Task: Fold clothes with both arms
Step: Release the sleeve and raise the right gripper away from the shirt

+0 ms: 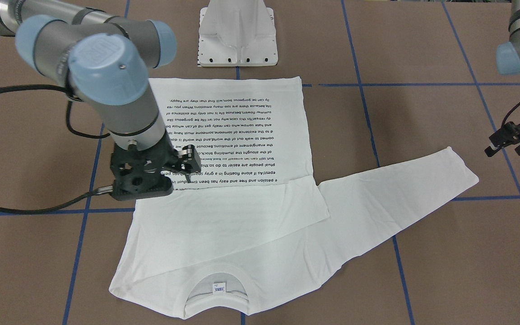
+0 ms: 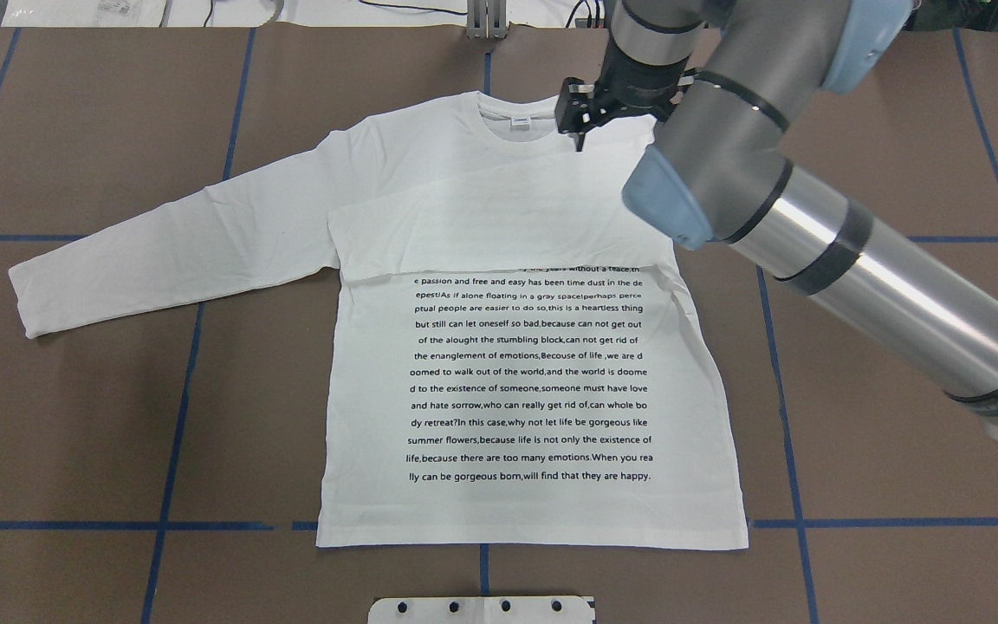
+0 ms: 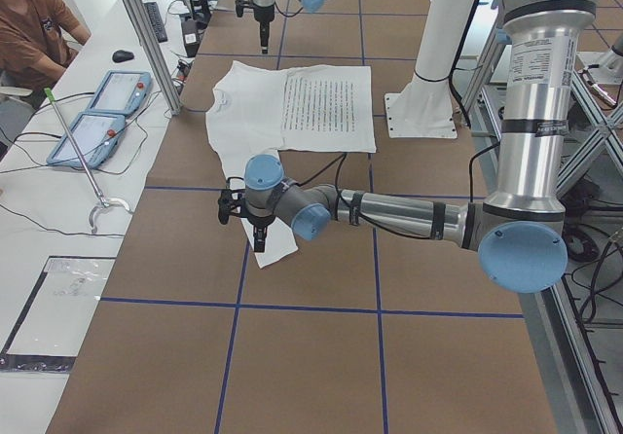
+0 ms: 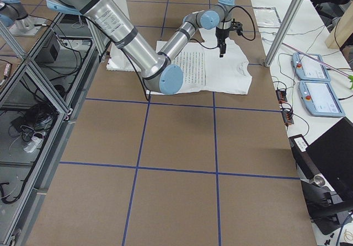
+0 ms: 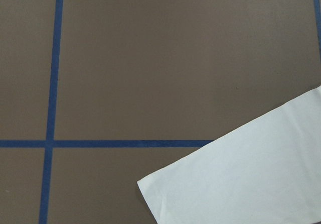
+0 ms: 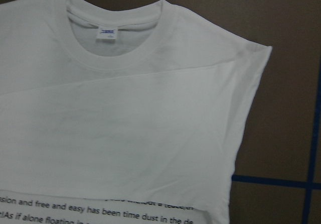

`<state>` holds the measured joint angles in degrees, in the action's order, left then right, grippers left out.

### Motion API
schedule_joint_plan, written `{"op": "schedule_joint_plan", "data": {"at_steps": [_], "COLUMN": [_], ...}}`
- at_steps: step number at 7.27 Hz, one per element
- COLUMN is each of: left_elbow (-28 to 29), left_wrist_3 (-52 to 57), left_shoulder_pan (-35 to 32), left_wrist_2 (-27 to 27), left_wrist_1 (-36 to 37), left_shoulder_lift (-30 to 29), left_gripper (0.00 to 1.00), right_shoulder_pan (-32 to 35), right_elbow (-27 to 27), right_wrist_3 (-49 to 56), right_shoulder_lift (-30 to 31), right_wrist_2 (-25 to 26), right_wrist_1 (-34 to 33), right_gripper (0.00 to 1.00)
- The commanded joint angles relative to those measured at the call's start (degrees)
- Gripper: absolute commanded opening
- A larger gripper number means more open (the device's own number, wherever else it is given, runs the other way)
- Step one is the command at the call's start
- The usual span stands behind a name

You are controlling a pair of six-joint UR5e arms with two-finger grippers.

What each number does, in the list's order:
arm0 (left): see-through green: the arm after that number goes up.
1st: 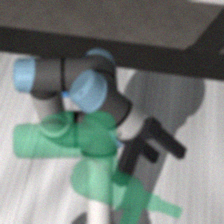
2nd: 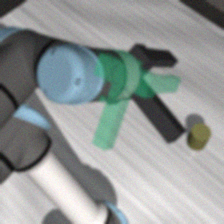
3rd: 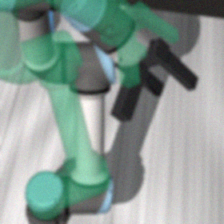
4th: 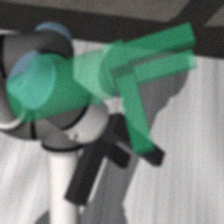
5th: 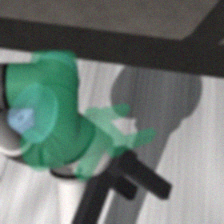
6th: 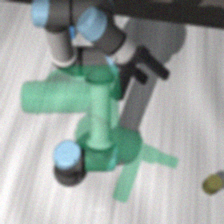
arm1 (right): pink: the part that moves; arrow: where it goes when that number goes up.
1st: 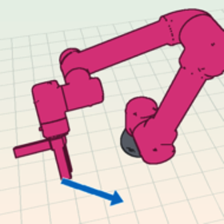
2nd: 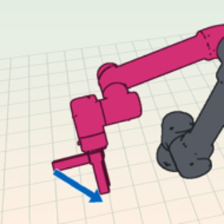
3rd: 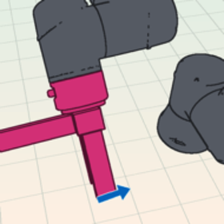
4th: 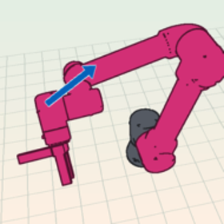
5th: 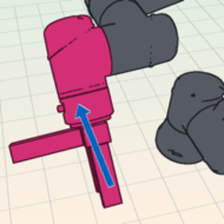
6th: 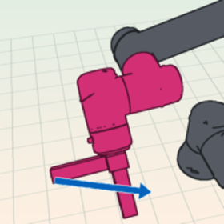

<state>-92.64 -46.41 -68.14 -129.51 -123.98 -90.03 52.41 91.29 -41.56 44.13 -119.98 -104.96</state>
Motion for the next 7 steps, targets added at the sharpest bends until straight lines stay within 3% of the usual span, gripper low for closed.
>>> {"op": "schedule_joint_plan", "data": {"at_steps": [1,3,5,7], "left_elbow": [4.19,12.45,13.09,13.36], "left_wrist_3": [-7.73,-7.82,-7.64,-7.64], "left_shoulder_pan": [6.77,7.76,8.46,11.62], "left_wrist_2": [5.92,8.22,8.4,11.1], "left_wrist_1": [-8.17,-17.4,-17.44,-17.26], "left_shoulder_lift": [1.17,0.13,-0.67,-1.38], "left_gripper": [1.0,1.0,1.0,1.0], "right_shoulder_pan": [9.69,12.62,12.89,15.6], "right_elbow": [6.79,10.38,11.19,11.37], "right_wrist_3": [16.36,22.11,22.22,22.22], "right_shoulder_lift": [9.62,15.52,15.81,16.51], "right_wrist_2": [-3.84,-4.04,-4.21,-10.17], "right_wrist_1": [-8.32,-9.12,-10.88,-10.62], "right_gripper": [1.0,1.0,1.0,1.0]}}
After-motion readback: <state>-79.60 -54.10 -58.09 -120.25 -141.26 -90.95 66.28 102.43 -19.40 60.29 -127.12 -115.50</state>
